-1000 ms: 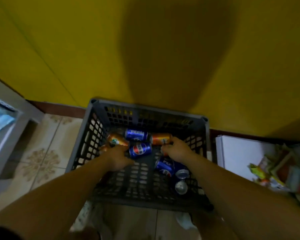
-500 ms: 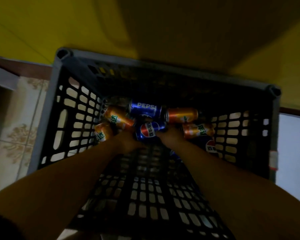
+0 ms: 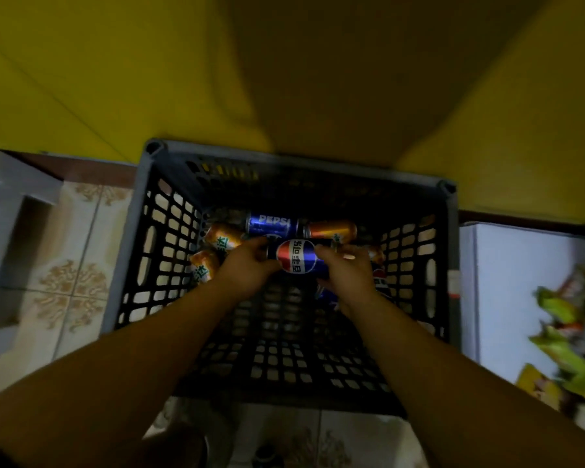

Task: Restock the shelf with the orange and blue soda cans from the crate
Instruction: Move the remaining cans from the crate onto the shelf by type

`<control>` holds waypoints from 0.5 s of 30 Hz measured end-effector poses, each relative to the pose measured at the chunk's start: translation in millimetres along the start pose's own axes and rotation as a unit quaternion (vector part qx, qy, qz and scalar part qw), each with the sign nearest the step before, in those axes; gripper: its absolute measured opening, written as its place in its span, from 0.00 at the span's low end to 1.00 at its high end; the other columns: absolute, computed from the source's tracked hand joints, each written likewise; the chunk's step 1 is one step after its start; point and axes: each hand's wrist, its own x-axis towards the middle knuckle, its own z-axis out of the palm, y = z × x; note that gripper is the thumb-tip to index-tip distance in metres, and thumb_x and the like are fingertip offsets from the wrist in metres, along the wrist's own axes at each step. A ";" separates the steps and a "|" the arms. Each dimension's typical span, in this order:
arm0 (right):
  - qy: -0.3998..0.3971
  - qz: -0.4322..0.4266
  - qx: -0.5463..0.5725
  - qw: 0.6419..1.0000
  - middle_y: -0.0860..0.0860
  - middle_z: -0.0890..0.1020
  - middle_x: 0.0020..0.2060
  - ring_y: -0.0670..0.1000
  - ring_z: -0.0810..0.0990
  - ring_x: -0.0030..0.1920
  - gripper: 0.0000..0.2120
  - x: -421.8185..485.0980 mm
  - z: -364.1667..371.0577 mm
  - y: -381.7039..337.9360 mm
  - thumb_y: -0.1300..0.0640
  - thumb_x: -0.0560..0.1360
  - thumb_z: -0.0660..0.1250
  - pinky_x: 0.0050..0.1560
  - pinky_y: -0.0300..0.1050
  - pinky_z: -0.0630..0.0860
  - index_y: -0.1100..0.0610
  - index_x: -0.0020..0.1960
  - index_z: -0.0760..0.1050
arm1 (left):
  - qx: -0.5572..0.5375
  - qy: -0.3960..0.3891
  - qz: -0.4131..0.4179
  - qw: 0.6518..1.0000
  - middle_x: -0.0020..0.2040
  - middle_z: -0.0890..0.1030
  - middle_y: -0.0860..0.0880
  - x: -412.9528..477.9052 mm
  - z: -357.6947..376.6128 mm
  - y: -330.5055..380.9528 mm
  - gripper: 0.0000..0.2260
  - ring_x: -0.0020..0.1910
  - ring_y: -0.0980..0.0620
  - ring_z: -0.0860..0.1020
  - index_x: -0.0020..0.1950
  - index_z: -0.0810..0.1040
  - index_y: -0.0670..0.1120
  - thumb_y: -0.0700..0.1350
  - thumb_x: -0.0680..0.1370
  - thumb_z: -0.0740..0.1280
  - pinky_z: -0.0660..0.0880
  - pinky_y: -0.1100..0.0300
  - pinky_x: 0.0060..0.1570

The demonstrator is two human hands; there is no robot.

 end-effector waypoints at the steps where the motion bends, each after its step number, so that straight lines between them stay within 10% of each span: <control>1: -0.003 -0.009 0.019 1.000 0.54 0.75 0.59 0.56 0.79 0.56 0.25 -18.0 -4.7 -9.6 0.58 0.71 0.74 0.53 0.55 0.80 0.53 0.63 0.66 | -0.022 0.011 0.006 1.000 0.58 0.77 0.46 -12.6 -1.9 9.4 0.23 0.53 0.50 0.76 0.71 0.68 0.44 0.40 0.77 0.68 0.73 0.59 0.53; 7: -0.045 -0.075 0.094 0.992 0.56 0.78 0.59 0.57 0.82 0.53 0.22 -134.7 -40.5 -55.8 0.58 0.72 0.72 0.51 0.53 0.81 0.56 0.64 0.71 | -0.197 -0.042 0.005 0.979 0.59 0.78 0.46 -107.2 -5.7 78.3 0.20 0.54 0.44 0.79 0.71 0.66 0.54 0.50 0.79 0.64 0.75 0.44 0.59; 15: -0.063 -0.262 0.021 0.963 0.56 0.76 0.50 0.54 0.78 0.44 0.28 -302.0 -118.1 -106.1 0.54 0.54 0.76 0.40 0.48 0.75 0.53 0.51 0.69 | -0.184 -0.087 0.207 0.957 0.57 0.78 0.45 -256.8 0.2 170.7 0.20 0.47 0.50 0.79 0.67 0.71 0.54 0.41 0.76 0.67 0.77 0.54 0.41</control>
